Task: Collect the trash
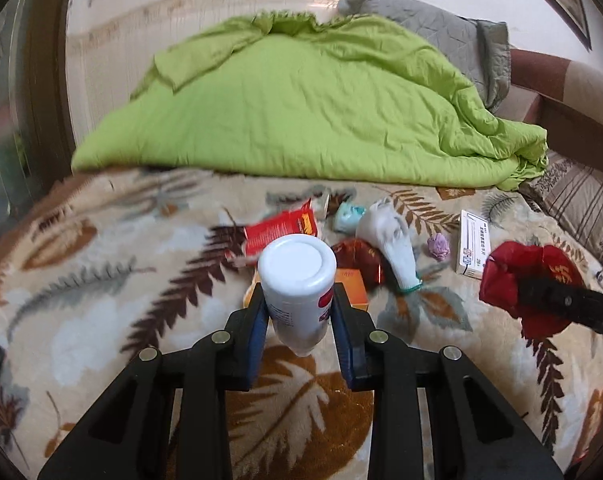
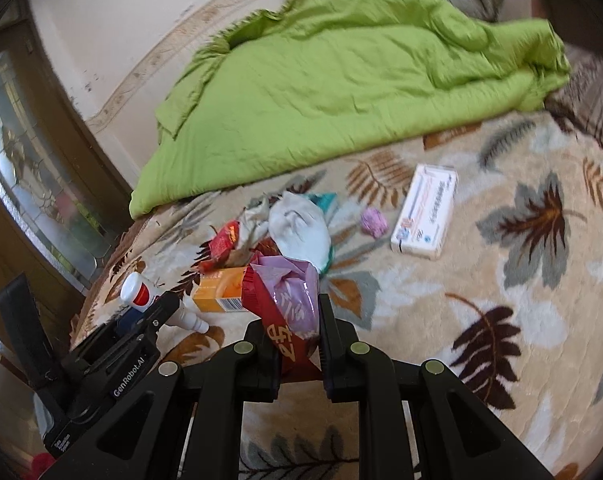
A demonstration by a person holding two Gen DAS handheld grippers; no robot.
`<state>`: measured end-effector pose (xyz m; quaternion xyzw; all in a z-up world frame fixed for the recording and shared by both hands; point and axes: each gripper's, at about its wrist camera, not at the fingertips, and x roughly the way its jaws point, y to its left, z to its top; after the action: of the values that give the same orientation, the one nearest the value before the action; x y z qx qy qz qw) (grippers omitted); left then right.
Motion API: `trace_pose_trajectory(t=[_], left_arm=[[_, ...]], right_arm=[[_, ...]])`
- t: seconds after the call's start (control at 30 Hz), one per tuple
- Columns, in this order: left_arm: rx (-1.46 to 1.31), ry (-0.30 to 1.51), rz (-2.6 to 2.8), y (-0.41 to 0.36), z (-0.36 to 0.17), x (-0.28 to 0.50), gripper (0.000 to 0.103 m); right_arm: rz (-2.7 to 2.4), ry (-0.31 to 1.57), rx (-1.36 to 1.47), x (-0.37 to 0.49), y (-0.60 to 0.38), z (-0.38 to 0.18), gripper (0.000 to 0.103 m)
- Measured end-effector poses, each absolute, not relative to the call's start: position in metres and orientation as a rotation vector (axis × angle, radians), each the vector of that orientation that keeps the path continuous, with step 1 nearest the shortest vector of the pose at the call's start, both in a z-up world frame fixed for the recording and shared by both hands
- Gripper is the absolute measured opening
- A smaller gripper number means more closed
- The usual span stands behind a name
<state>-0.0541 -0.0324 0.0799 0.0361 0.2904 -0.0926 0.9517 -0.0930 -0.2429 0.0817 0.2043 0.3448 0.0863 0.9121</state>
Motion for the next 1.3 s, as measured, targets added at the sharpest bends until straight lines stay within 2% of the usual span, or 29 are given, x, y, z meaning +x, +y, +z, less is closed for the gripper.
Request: trace_pose_trajectory(t=[1.3], left_arm=[[0.217,0.573,-0.196,-0.056,0.066,-0.063,0.029]], right_arm=[[0.162,0.695,0.368,-0.093,-0.237,0.084,0.016]])
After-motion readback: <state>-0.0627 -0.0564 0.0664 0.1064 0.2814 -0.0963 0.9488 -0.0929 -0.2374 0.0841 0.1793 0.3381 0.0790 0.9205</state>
